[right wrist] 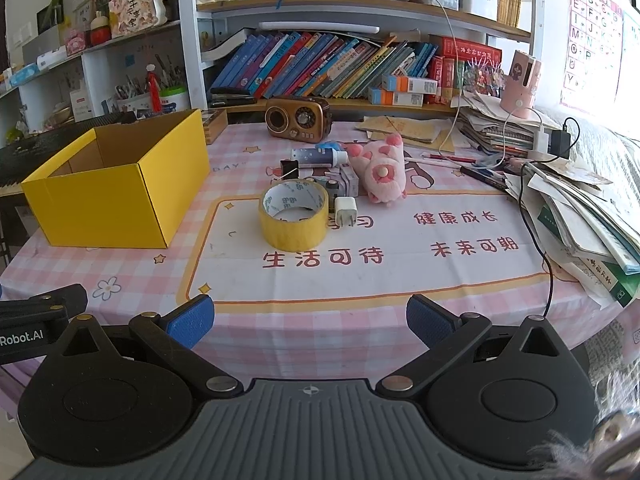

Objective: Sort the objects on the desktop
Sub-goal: 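Move both tools toward the tape roll and white charger on the table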

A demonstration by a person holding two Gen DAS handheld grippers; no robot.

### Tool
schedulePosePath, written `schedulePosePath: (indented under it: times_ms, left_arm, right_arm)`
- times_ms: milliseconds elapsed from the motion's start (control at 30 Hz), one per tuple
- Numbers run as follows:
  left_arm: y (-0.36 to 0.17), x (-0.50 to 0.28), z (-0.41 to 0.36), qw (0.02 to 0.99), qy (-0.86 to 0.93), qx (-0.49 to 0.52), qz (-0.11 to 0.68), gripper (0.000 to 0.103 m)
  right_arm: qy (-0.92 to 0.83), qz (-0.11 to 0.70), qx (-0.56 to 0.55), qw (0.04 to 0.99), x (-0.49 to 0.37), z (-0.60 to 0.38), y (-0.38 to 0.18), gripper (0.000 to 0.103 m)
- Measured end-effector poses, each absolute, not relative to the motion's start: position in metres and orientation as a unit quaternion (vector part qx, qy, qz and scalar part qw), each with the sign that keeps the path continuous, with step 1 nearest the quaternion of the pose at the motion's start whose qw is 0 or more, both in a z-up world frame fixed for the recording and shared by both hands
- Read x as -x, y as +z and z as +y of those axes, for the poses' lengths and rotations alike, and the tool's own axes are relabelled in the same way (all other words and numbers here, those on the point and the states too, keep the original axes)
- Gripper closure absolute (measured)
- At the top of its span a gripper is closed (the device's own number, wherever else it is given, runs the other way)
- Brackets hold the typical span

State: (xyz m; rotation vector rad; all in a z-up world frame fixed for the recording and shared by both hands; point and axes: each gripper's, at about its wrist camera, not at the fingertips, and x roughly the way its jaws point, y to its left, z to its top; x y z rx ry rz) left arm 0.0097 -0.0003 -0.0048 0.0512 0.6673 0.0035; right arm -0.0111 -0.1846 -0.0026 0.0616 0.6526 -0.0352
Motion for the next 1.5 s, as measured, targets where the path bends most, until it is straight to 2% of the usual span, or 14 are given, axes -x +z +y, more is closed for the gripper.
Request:
schedulePosePath:
  times_ms: [1500]
  left_arm:
    - [0.001, -0.004, -0.007, 0.947, -0.019, -0.024, 0.319, 0.000]
  right_arm:
    - [-0.011, 0.310, -0.026, 0.950, 0.013, -0.185, 0.007, 0.000]
